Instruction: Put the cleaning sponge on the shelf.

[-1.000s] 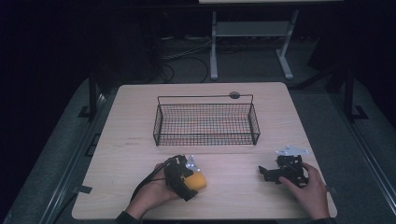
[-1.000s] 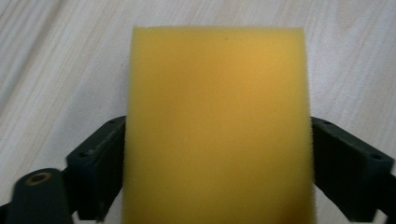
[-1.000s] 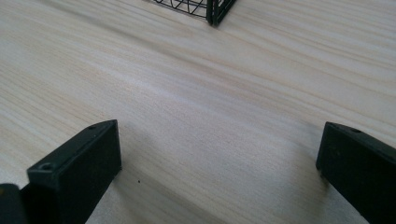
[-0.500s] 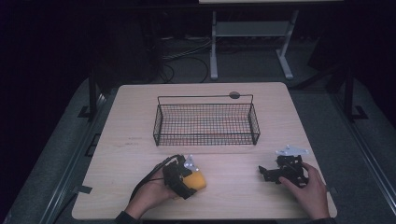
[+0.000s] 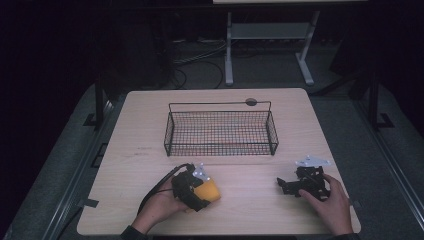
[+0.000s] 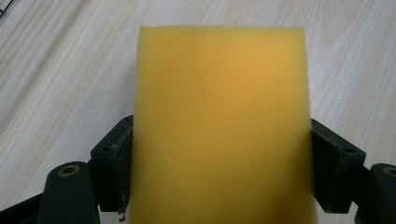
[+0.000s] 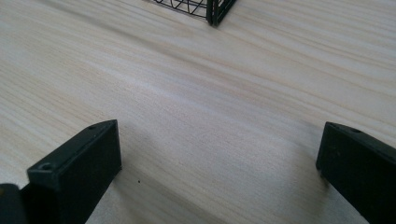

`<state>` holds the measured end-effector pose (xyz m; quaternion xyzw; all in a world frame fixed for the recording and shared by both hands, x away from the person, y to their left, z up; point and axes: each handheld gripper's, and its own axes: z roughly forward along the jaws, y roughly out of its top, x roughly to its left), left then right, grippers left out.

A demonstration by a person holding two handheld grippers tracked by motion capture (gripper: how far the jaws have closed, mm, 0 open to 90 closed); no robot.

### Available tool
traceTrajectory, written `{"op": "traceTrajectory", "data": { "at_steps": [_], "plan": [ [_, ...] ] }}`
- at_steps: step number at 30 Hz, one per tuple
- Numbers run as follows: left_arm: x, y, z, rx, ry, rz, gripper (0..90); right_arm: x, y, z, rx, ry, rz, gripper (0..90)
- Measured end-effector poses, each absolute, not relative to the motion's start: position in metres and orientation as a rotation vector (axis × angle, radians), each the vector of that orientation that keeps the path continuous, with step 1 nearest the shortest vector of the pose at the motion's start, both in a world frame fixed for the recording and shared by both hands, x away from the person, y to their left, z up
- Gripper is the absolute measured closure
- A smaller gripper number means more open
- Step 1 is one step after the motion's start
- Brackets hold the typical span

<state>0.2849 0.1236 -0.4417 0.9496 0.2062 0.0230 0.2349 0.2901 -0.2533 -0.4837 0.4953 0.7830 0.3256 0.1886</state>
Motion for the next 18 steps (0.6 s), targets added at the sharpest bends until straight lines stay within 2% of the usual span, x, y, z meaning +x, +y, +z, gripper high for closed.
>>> {"op": "traceTrajectory", "data": {
  "at_steps": [18],
  "plan": [
    [0.289,0.132,-0.422,2.563,0.576,0.064,22.6,0.29,-0.253,-0.484,1.393,2.202,0.916,0.0]
  ]
}}
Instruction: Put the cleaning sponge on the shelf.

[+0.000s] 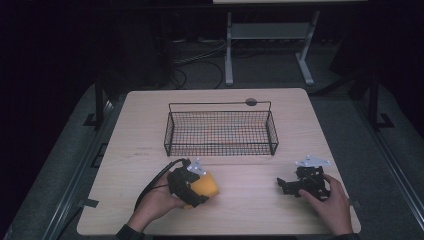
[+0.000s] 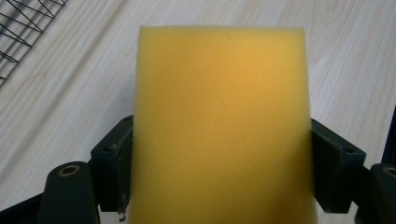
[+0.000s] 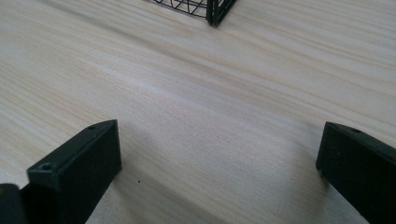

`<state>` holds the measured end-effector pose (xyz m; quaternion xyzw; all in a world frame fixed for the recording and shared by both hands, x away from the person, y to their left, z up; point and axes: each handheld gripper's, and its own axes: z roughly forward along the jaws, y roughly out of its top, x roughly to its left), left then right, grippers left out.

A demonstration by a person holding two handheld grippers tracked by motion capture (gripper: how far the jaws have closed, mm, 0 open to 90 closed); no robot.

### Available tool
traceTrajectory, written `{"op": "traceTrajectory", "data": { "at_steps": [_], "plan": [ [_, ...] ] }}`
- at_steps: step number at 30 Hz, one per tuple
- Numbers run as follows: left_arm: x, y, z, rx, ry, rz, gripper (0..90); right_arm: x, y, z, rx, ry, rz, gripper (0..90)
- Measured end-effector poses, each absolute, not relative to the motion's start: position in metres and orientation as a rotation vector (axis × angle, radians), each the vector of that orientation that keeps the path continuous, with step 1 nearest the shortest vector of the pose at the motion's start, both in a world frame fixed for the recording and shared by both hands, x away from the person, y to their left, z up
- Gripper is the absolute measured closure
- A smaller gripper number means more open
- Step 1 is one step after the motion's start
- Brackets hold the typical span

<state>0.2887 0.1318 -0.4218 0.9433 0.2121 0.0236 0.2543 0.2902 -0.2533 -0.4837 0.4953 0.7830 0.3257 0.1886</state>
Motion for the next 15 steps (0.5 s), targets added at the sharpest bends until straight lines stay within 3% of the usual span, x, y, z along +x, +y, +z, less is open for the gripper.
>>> {"op": "traceTrajectory", "data": {
  "at_steps": [15],
  "plan": [
    [0.295,0.137,-0.406,2.539,0.59,0.096,22.7,0.29,-0.253,-0.484,1.394,2.202,0.916,0.0]
  ]
}}
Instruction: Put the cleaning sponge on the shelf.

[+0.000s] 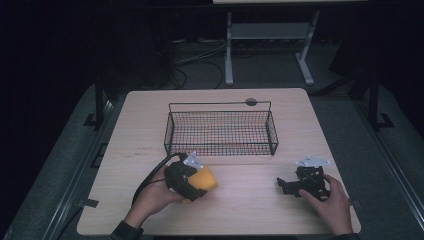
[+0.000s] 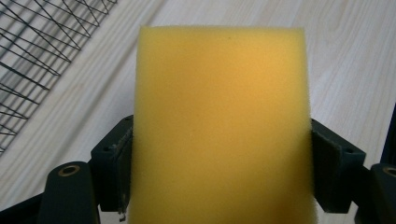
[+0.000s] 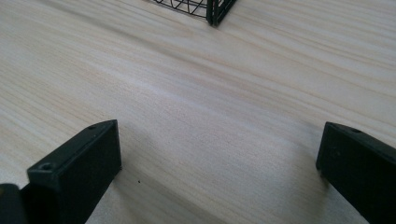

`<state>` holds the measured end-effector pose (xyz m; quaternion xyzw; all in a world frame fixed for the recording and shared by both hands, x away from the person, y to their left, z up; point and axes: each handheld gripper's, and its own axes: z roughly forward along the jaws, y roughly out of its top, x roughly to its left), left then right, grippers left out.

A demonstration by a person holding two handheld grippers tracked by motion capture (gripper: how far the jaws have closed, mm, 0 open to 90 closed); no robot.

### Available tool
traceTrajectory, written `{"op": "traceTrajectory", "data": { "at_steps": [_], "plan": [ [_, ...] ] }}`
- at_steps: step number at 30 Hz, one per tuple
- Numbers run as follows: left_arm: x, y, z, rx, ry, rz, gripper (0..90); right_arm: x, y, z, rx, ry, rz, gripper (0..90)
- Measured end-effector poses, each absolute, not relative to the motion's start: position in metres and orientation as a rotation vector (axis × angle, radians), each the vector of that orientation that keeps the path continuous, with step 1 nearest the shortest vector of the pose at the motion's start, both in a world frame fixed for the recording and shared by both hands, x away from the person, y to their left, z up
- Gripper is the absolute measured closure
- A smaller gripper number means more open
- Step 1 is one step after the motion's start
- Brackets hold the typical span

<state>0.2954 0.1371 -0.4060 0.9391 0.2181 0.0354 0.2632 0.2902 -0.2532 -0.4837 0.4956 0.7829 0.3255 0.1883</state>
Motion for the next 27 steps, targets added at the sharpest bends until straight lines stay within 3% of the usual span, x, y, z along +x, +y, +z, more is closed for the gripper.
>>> {"op": "traceTrajectory", "data": {
  "at_steps": [27],
  "plan": [
    [0.319,0.142,-0.37,2.493,0.599,0.149,22.8,0.291,-0.253,-0.484,1.397,2.201,0.915,0.0]
  ]
}}
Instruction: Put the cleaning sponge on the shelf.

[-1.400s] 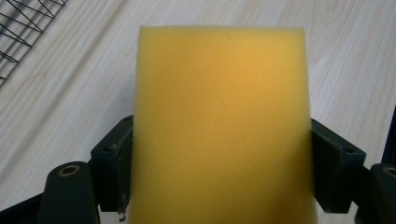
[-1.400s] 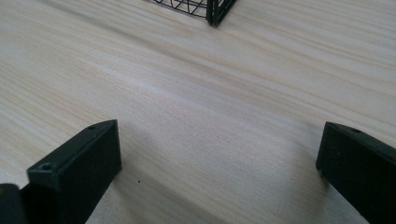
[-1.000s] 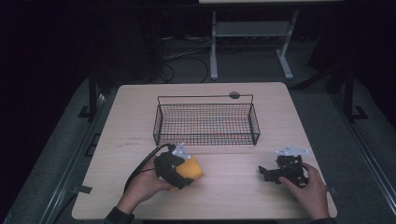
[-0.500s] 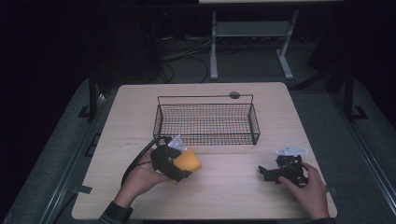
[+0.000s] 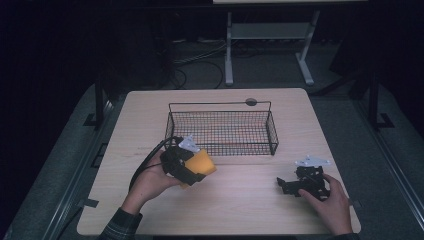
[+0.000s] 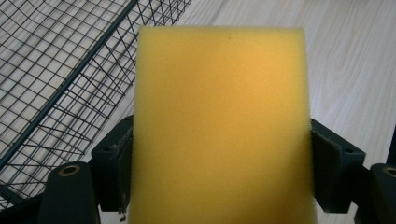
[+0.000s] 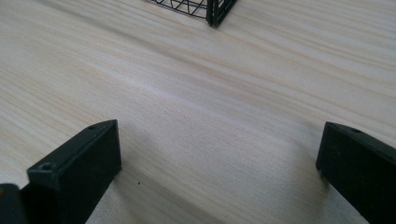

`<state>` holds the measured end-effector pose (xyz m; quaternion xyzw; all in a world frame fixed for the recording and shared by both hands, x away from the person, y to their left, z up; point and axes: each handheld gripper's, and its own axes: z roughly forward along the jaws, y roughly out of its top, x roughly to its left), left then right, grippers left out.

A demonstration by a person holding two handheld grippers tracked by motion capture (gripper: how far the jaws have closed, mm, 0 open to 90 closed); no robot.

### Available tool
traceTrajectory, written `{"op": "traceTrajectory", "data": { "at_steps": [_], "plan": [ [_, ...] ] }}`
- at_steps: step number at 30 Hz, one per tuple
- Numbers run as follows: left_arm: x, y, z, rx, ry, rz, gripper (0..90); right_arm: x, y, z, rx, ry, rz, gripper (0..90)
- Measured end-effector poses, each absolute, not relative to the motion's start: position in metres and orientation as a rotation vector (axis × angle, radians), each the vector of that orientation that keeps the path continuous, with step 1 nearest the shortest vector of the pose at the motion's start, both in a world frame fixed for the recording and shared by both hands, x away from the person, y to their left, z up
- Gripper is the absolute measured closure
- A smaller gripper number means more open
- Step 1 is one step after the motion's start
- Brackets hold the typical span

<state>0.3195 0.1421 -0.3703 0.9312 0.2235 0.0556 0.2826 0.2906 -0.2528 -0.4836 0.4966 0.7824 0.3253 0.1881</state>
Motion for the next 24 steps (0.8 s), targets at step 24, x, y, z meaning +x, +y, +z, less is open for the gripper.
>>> {"op": "traceTrajectory", "data": {
  "at_steps": [24],
  "plan": [
    [0.363,0.14,-0.347,2.485,0.634,0.208,22.9,0.291,-0.253,-0.484,1.397,2.199,0.918,0.0]
  ]
}}
